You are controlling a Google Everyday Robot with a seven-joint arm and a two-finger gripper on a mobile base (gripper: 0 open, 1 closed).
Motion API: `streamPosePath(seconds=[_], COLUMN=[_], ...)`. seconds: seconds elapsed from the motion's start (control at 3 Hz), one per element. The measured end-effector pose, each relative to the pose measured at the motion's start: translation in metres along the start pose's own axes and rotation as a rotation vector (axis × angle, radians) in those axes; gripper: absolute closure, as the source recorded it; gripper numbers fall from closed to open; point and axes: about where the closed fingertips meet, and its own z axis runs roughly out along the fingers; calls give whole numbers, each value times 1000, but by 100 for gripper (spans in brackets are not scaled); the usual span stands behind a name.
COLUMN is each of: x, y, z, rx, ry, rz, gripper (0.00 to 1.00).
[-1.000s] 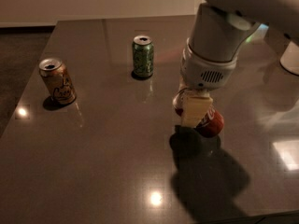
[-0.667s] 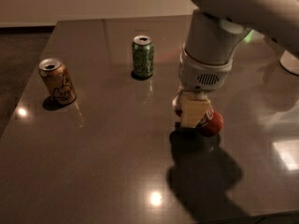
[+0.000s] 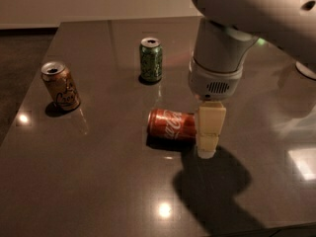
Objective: Knock coke can over
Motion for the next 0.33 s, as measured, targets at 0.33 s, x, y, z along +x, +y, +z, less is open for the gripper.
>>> streamPosePath(seconds=[0.33], x=[0], y=[0], z=[0], rx=[0], ry=[0], rz=[0], gripper=[0])
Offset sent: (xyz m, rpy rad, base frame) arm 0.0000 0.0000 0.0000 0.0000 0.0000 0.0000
